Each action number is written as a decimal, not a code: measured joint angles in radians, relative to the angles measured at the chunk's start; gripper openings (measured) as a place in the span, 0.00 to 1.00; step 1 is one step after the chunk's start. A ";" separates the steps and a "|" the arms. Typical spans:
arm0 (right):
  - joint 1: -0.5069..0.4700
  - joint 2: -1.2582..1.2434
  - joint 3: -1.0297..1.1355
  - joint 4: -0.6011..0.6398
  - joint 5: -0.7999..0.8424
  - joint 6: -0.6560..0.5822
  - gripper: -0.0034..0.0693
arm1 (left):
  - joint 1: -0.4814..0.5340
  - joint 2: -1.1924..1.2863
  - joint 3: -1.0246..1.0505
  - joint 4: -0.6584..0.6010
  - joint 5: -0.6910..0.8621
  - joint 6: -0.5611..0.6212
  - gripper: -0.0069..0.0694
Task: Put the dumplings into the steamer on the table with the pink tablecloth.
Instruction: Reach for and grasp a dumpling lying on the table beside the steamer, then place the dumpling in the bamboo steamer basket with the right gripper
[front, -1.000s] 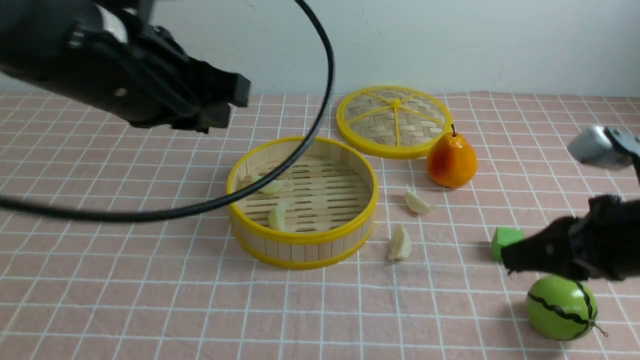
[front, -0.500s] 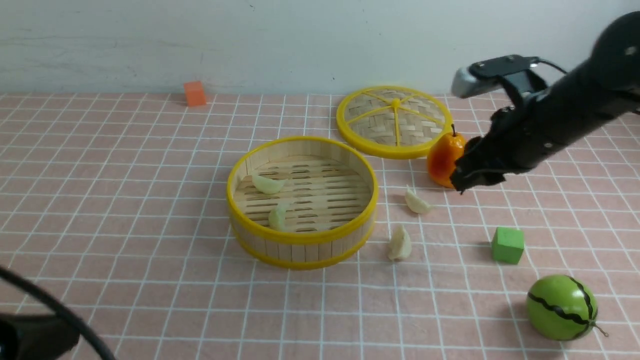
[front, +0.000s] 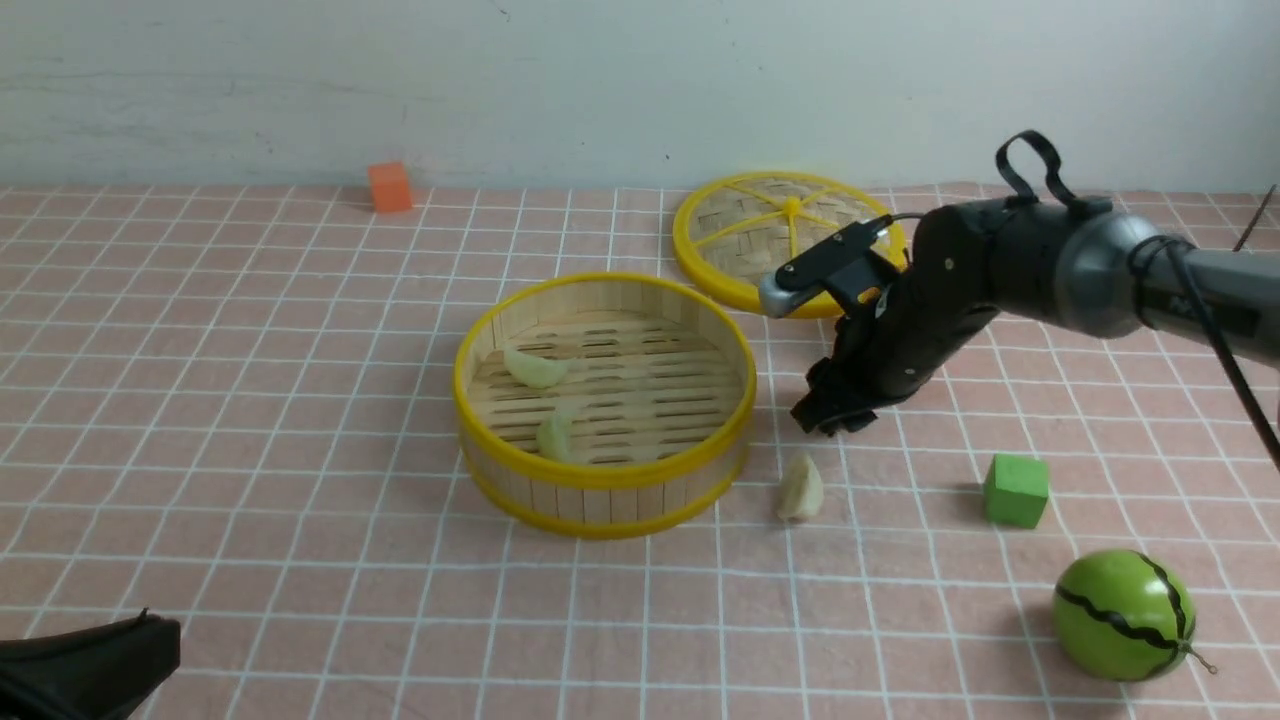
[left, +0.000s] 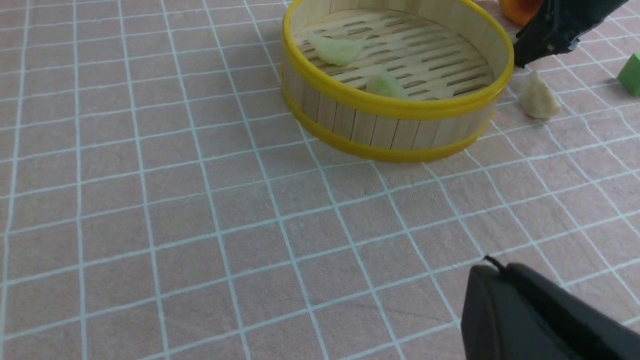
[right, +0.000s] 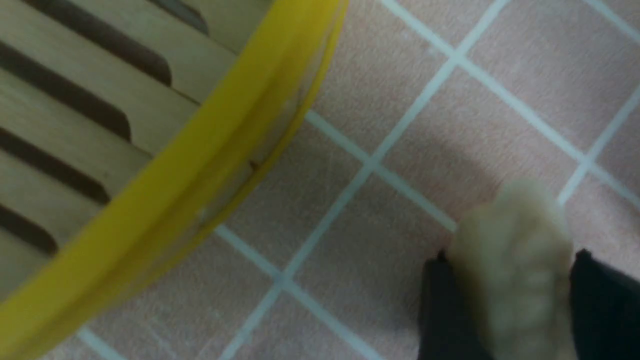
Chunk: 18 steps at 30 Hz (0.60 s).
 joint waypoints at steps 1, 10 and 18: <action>0.000 0.001 0.000 0.000 0.000 0.000 0.45 | 0.000 0.000 0.000 0.001 0.000 0.000 0.07; 0.005 -0.095 -0.048 0.030 0.078 0.000 0.44 | 0.000 0.000 0.000 0.033 -0.001 -0.002 0.07; 0.103 -0.105 -0.116 0.381 -0.040 -0.159 0.44 | 0.000 0.000 0.000 0.033 -0.007 -0.002 0.07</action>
